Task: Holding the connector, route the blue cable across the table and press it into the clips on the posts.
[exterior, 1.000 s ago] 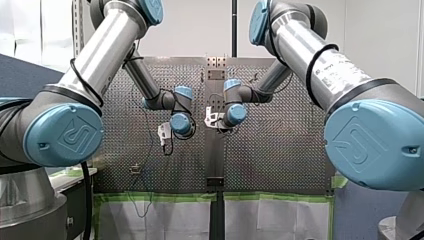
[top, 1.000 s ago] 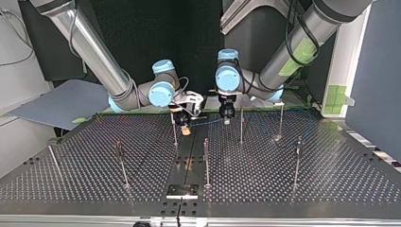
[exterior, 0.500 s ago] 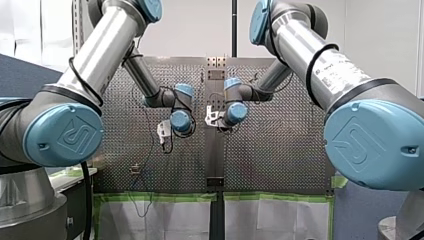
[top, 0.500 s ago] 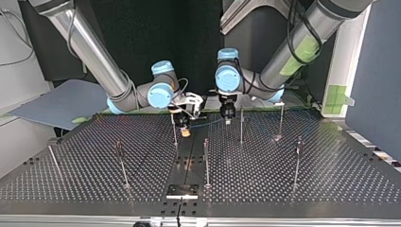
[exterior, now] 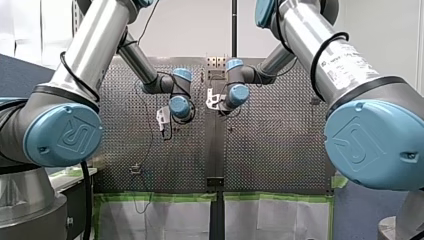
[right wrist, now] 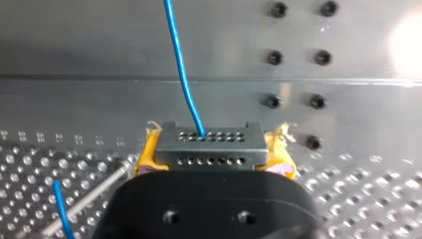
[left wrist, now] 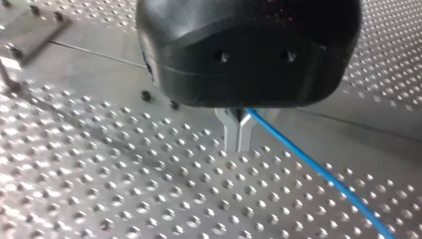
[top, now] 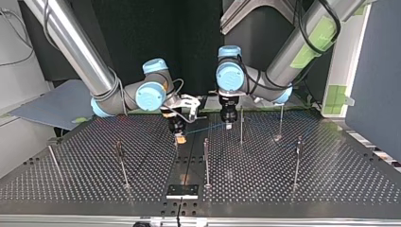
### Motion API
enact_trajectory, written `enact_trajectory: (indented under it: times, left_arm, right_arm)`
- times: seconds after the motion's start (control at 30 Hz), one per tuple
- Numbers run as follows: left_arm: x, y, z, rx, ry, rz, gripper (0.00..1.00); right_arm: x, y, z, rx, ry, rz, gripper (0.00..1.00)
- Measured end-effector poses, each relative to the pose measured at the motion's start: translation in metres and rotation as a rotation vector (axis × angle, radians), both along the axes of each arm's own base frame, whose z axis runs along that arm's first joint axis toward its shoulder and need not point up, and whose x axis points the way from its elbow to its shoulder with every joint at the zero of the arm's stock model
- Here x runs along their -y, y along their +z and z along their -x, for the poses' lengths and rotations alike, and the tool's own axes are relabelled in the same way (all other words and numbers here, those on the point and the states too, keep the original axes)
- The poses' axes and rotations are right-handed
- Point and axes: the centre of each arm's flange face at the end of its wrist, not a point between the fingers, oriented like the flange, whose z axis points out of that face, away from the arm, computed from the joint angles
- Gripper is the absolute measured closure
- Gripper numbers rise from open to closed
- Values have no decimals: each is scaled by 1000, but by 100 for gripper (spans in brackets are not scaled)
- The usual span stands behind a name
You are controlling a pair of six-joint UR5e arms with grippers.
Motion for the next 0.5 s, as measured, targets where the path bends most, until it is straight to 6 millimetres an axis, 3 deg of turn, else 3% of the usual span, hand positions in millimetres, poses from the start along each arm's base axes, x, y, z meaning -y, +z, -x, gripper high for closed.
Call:
enact_trajectory:
  times: [0.5]
  left_arm:
    - [-4, 61, 26, 18, 8, 0, 100]
  right_arm:
    - [-27, 35, 35, 12, -21, -18, 100]
